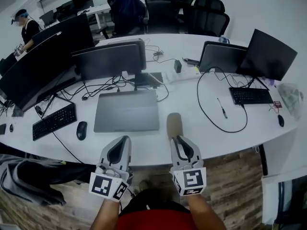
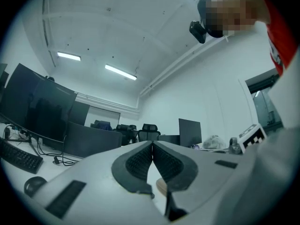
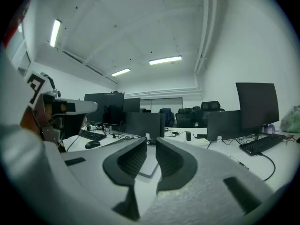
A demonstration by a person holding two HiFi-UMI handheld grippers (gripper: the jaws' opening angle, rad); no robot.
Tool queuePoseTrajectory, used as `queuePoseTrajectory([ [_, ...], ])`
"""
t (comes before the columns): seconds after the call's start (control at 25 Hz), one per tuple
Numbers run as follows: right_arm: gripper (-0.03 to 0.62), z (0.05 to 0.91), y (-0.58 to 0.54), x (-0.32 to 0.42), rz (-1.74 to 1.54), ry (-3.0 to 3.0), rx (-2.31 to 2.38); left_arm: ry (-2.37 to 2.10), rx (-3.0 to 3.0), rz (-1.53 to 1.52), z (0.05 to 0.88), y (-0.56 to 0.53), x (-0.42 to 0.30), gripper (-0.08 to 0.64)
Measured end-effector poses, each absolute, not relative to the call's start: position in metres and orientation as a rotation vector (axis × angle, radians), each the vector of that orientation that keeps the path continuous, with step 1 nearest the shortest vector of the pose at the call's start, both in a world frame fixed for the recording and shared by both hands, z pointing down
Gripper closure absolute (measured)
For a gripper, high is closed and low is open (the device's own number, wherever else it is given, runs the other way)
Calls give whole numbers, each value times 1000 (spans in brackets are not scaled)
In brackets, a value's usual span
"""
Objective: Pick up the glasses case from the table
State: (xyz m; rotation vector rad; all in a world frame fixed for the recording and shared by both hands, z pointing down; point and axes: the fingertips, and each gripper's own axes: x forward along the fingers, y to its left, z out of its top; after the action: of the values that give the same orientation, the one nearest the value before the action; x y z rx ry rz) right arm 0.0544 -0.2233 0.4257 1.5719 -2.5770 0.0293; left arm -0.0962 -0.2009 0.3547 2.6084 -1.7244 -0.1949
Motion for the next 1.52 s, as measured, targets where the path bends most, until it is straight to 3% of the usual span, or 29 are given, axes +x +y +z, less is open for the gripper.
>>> queuePoseTrajectory([
  [0.2, 457, 461, -263, 55, 103, -2434, 1641, -1647, 2635, -199, 365, -232, -103, 549],
  [0.68, 188, 572, -336, 63, 420, -2078, 1597, -1463, 2696, -207, 384, -284, -112, 549],
  [1.12, 144, 631, -357, 65, 586, -1953, 1475, -1470, 2664, -163, 396, -306, -108, 549],
  [1.52, 173, 632, -365, 62, 614, -1968, 1467, -1488, 2640, -127, 404, -313, -100, 549],
])
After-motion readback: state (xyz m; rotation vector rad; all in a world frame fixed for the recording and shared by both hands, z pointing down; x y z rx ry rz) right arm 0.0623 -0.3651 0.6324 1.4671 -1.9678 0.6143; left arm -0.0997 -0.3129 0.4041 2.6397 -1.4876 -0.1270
